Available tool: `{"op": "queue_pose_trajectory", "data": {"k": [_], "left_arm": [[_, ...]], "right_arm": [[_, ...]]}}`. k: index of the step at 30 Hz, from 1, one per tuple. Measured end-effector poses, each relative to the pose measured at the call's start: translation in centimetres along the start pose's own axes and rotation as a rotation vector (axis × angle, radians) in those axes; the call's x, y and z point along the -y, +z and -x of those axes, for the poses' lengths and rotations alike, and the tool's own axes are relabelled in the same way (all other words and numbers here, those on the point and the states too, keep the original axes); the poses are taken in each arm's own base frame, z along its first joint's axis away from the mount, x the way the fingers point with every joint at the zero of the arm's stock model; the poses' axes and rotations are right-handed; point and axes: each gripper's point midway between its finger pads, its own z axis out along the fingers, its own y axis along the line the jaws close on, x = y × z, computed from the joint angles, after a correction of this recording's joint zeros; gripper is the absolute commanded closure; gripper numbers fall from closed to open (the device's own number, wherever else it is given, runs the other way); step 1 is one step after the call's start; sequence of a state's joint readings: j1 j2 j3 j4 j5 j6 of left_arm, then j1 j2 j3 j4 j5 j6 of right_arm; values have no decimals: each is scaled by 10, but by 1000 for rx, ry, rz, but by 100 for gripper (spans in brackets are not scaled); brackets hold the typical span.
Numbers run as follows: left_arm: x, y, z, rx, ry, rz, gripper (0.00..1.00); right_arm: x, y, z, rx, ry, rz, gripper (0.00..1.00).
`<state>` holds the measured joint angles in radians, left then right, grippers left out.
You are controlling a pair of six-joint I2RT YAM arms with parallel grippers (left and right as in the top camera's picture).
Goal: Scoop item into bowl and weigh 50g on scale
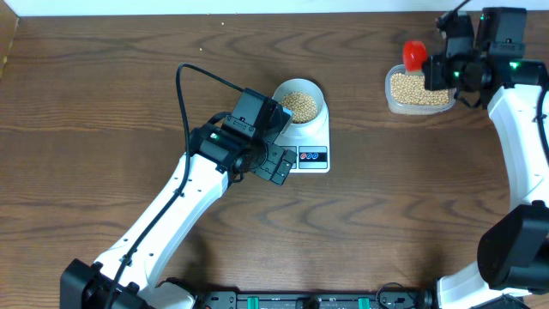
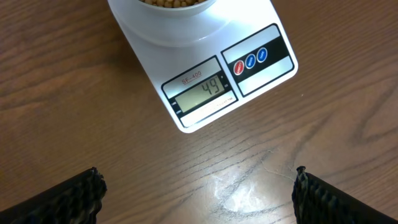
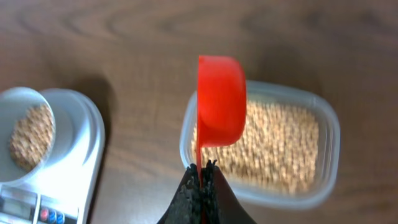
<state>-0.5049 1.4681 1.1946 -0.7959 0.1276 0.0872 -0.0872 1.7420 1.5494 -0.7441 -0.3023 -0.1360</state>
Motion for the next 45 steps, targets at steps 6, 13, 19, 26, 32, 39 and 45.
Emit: {"op": "queue_pose_trajectory", "data": {"k": [6, 13, 19, 26, 32, 39, 45], "left_arm": [[0, 0, 0, 0, 0, 0, 2], [0, 0, 0, 0, 0, 0, 2], [0, 0, 0, 0, 0, 0, 2], [0, 0, 0, 0, 0, 0, 2], [0, 0, 0, 0, 0, 0, 2], [0, 0, 0, 0, 0, 0, 2], [0, 0, 0, 0, 0, 0, 2]], "right_arm": [[3, 3, -18, -71, 5, -4, 99], [10, 20, -29, -121, -9, -10, 99], [14, 36, -41, -166, -16, -7, 99], [15, 38, -40, -165, -33, -9, 99], [18, 48, -45, -183, -34, -7, 99], [21, 58, -44, -173, -38, -9, 99], [19, 59, -42, -163, -40, 3, 99]]}}
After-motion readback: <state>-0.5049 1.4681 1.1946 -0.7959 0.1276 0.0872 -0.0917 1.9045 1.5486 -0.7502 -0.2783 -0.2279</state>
